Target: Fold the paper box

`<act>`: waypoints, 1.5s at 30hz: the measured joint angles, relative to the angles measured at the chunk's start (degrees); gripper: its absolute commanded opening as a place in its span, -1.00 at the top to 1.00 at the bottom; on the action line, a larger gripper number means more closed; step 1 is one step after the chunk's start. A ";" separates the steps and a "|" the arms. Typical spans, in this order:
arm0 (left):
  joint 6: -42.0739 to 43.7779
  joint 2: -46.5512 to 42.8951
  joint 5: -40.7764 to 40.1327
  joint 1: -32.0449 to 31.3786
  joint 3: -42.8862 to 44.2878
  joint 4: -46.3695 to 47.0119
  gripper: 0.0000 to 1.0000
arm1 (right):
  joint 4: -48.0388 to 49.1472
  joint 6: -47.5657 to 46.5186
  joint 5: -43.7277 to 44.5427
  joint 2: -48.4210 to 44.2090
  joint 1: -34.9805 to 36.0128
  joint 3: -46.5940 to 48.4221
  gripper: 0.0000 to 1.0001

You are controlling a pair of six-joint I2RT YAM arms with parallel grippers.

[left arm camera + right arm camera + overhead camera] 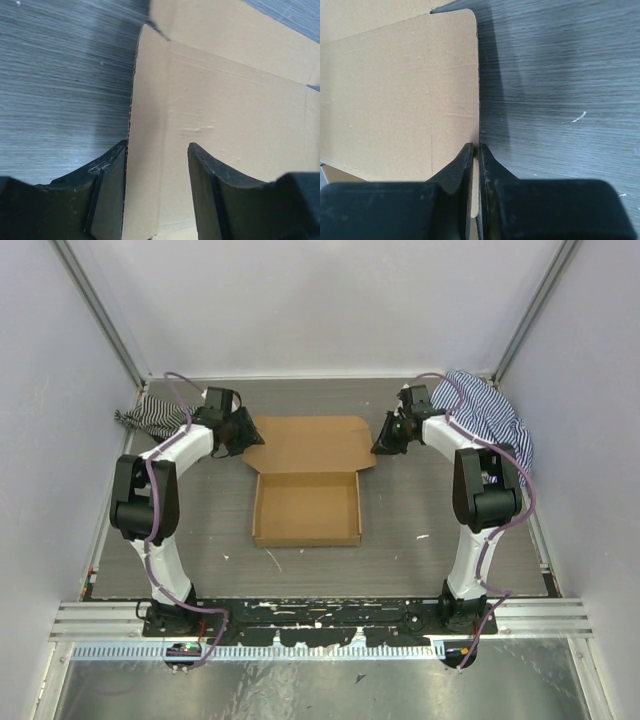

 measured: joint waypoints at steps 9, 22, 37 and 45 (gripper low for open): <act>3.78 -3.65 -5.42 -5.81 0.00 -1.49 -0.12 | -3.04 -3.43 4.94 -1.31 6.16 4.24 0.75; 4.59 -3.61 -6.67 -7.06 -0.55 -2.16 -0.12 | -5.42 -6.38 11.61 -2.05 13.64 7.02 0.71; 4.85 -3.61 -7.76 -8.72 -1.60 -1.46 -0.11 | -10.14 -8.72 20.11 2.43 20.63 12.83 0.30; 4.81 -2.75 -7.52 -10.29 -3.65 -2.19 -0.11 | -12.55 -8.85 20.79 4.76 23.61 12.81 0.13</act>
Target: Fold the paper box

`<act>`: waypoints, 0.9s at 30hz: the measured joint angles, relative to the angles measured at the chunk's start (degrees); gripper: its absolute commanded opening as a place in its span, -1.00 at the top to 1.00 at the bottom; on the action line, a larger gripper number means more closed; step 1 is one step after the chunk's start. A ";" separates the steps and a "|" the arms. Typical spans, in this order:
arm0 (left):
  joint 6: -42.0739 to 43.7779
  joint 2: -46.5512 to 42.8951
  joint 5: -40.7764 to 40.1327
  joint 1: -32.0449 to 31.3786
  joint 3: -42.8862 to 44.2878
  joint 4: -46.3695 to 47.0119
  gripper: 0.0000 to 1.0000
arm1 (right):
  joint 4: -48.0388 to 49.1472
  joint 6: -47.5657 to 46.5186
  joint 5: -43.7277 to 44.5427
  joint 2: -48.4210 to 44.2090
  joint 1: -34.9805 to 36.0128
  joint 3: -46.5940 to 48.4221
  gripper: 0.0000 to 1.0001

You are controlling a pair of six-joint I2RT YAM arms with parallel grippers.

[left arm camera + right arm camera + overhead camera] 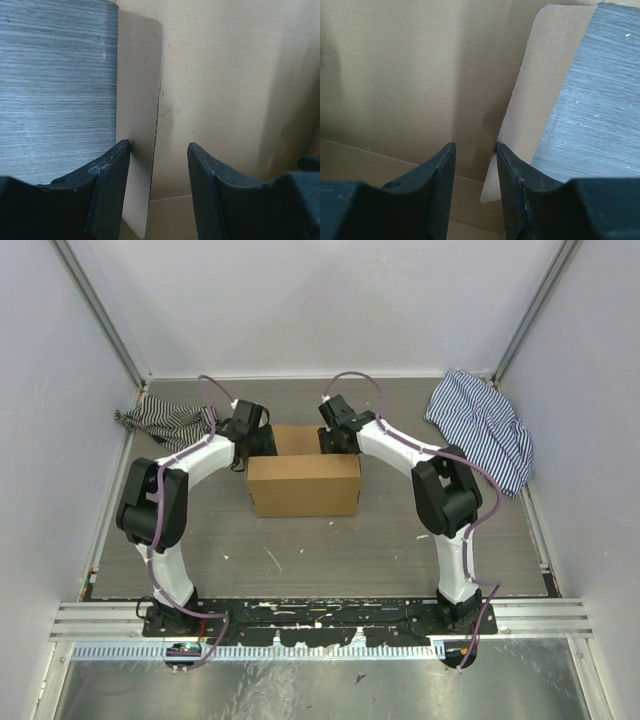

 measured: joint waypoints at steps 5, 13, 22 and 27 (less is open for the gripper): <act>0.00 -0.07 -0.04 -0.15 -0.39 -0.22 -0.12 | -0.17 0.61 1.33 0.07 0.83 0.00 0.13; 0.09 -2.73 -0.04 -0.42 -0.42 -1.92 -0.12 | -0.68 1.44 4.31 -1.33 0.98 0.00 0.14; 0.02 -14.25 0.42 -2.49 -0.44 -3.08 -0.12 | -0.42 2.47 4.79 -10.95 2.36 -3.52 0.14; -0.37 -21.44 -0.09 -5.35 -4.33 -3.93 -0.12 | -0.37 3.21 7.26 -17.62 5.97 -10.25 0.14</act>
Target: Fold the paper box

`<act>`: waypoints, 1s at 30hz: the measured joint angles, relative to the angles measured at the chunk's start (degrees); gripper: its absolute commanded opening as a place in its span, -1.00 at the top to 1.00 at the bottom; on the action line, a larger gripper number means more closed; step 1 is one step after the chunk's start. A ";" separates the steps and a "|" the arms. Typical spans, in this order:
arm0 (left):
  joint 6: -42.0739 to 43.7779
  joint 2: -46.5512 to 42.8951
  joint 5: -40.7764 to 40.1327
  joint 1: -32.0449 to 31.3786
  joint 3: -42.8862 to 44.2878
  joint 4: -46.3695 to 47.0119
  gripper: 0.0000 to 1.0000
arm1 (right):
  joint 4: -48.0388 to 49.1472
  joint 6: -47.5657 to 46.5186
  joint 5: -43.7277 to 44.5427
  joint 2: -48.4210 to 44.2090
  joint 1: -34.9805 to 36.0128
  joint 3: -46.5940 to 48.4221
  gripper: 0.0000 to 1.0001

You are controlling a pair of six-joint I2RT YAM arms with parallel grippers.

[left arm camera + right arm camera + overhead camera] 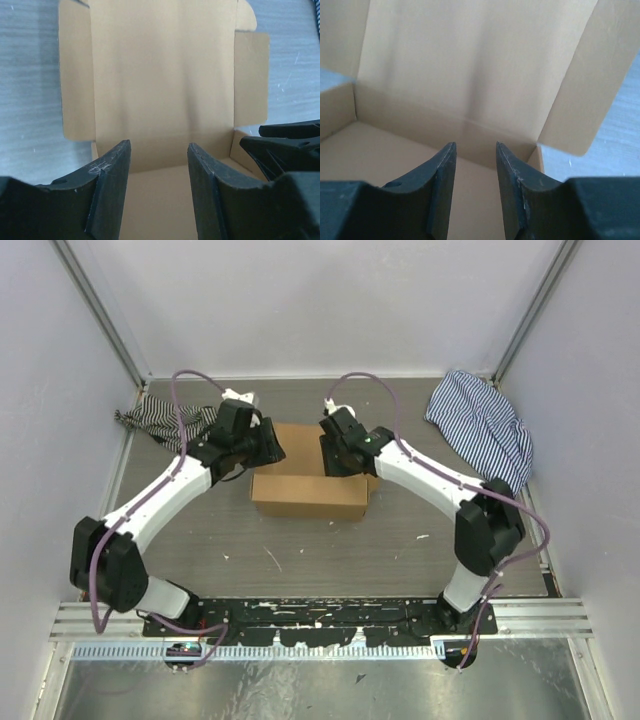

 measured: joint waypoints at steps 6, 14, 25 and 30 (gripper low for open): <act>-1.42 -10.23 -2.29 -5.11 -6.49 -2.86 -0.12 | -1.60 2.69 3.39 -10.73 5.55 -9.16 0.13; -3.39 -23.69 -7.93 -13.75 -11.85 -8.46 -0.30 | -5.51 7.80 7.76 -22.84 11.39 -14.05 -0.06; -4.39 -25.97 -21.22 -5.07 -15.13 -12.02 -0.50 | -8.50 11.21 12.35 -23.06 1.09 -14.47 -0.88; -4.15 -17.05 -17.00 5.81 -14.56 -7.54 -0.40 | -4.68 9.88 6.32 -21.22 -13.46 -14.60 -0.72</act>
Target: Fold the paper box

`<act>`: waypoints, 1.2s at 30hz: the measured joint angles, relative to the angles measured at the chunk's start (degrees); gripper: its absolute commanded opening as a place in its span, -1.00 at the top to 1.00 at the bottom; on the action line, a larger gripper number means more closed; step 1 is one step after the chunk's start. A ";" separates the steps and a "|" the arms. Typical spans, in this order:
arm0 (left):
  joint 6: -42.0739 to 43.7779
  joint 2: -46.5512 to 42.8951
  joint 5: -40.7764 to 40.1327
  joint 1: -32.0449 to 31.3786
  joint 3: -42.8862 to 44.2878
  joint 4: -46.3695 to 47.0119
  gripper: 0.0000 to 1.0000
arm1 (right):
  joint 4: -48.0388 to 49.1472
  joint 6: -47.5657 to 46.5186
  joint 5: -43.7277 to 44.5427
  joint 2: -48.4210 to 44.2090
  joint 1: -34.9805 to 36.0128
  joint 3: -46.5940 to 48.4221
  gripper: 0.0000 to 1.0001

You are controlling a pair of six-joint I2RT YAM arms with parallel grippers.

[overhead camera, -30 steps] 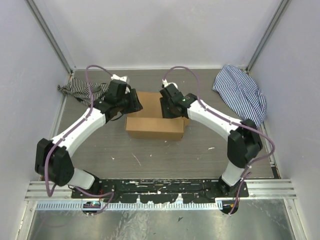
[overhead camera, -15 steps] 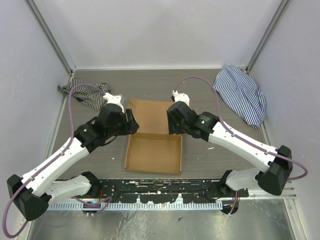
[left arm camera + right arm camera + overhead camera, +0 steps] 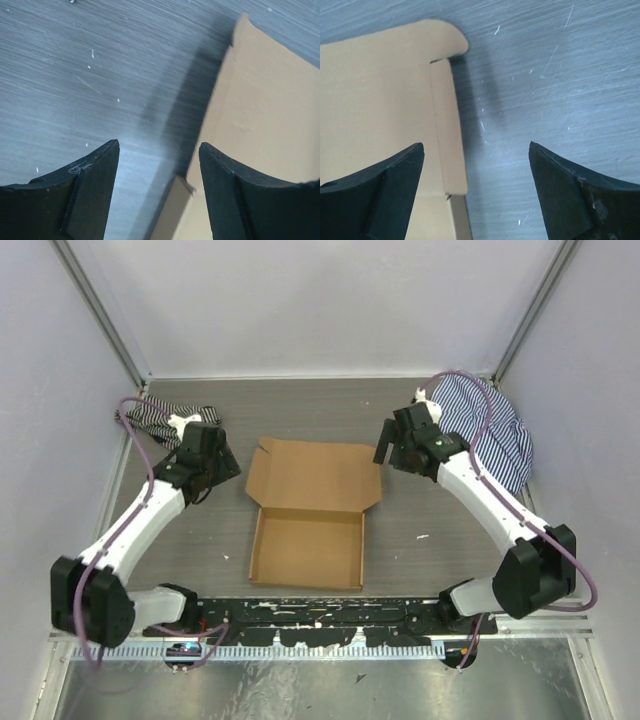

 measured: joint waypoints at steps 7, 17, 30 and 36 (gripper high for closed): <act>1.99 15.10 6.40 4.37 6.82 4.42 -0.31 | 5.35 -3.54 -8.57 12.39 -5.27 3.50 -0.16; 3.98 20.92 9.81 4.35 12.24 8.76 -0.19 | 7.96 -4.68 -13.99 23.37 -5.07 5.09 -0.05; 4.94 28.11 11.41 4.35 15.72 9.64 -0.15 | 10.69 -6.62 -17.97 25.70 -5.09 8.85 0.98; 5.88 27.02 11.45 4.35 16.85 9.09 -0.20 | 14.56 -8.41 -18.60 24.76 -5.09 8.17 0.98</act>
